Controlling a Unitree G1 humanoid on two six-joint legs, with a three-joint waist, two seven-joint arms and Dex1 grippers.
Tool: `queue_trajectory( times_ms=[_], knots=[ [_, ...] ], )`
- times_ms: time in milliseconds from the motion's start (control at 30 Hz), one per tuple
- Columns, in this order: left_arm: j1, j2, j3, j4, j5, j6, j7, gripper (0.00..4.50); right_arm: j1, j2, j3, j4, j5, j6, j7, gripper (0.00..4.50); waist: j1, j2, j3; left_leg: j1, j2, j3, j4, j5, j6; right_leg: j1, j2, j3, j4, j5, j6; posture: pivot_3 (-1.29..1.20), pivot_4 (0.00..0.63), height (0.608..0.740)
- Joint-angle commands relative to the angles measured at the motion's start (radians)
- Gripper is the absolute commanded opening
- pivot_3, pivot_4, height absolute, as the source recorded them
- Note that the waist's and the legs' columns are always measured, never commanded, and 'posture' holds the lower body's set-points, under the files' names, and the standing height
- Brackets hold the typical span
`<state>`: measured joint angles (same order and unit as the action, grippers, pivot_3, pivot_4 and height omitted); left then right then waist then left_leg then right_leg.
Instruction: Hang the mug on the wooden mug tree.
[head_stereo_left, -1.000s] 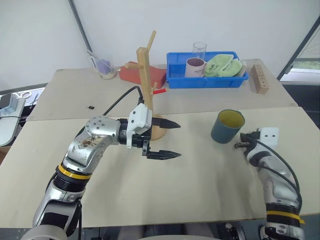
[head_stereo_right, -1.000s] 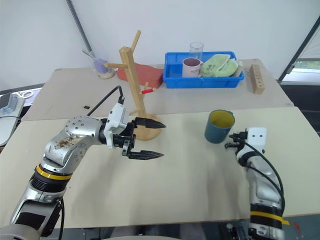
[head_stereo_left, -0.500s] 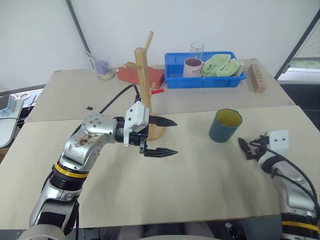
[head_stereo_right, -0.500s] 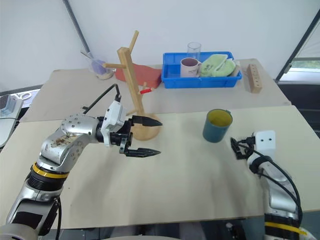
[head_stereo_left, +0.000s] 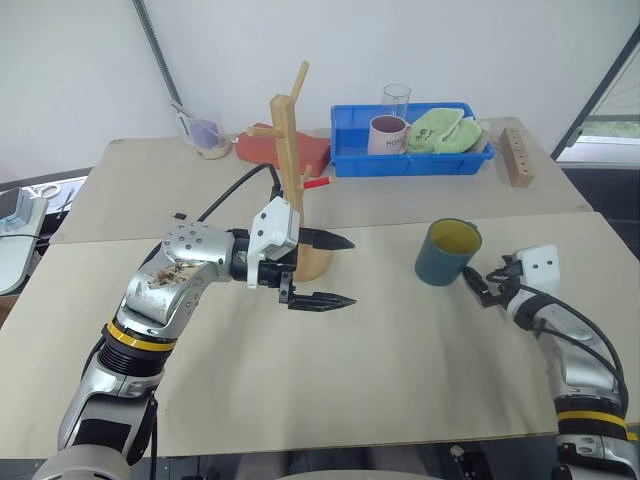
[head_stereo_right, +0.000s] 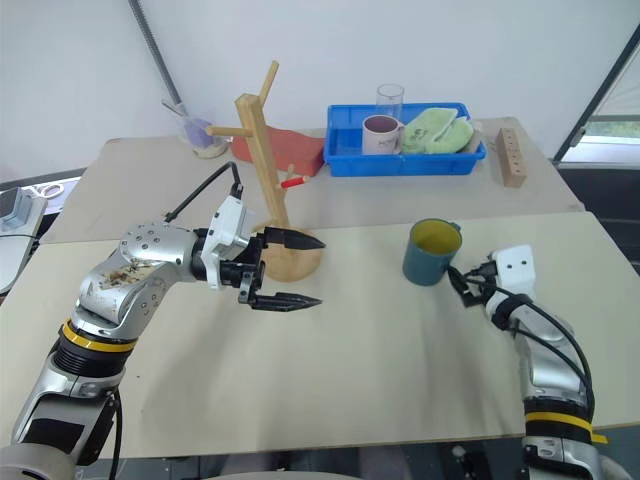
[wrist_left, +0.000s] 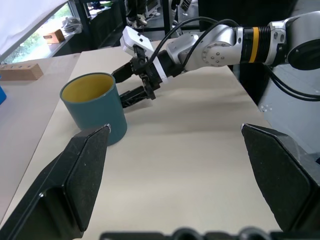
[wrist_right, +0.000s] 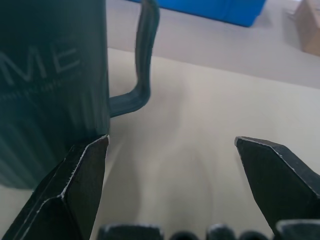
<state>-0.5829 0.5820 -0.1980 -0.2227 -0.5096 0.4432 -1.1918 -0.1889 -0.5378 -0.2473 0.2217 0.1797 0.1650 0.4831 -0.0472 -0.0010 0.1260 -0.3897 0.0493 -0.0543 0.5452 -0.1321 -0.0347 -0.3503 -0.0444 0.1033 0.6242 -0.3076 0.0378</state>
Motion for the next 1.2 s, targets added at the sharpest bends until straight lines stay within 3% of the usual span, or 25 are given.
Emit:
queue_trajectory(
  times_ms=[33,433,900,1200],
  knots=[
    [-0.01,0.013,0.024,-0.03,-0.004,-0.002,0.0,4.5,0.019,-0.002,-0.001,-0.108,0.024,0.025,0.013,4.46,0.001,0.0,0.0,0.0,0.0,0.0,0.0,0.0,0.0,0.0,0.0,0.0,0.0,0.0,0.0,0.0,0.15,0.734],
    [-0.019,0.017,0.021,0.0,0.005,-0.02,-0.021,4.5,0.067,0.03,-0.004,-0.292,0.063,0.118,-0.003,4.46,0.002,0.0,0.0,0.001,0.0,0.0,0.0,0.0,0.0,-0.002,0.0,0.0,0.0,0.0,0.0,0.0,0.15,0.734],
    [-0.019,0.018,0.021,0.011,0.019,-0.031,-0.039,4.5,-0.061,0.032,-0.002,-0.104,0.033,0.045,-0.031,4.46,0.0,0.0,0.0,0.0,0.0,0.0,0.0,0.0,0.0,-0.002,0.0,0.0,0.0,0.0,0.0,0.0,0.15,0.734],
    [-0.019,0.013,0.042,0.0,-0.034,0.006,-0.044,4.5,-0.145,0.04,0.033,0.019,0.039,0.008,0.024,4.46,0.0,0.0,0.0,0.0,0.0,0.0,0.0,0.0,0.0,0.0,0.0,0.0,0.0,0.0,0.0,0.0,0.15,0.734]
  ],
)
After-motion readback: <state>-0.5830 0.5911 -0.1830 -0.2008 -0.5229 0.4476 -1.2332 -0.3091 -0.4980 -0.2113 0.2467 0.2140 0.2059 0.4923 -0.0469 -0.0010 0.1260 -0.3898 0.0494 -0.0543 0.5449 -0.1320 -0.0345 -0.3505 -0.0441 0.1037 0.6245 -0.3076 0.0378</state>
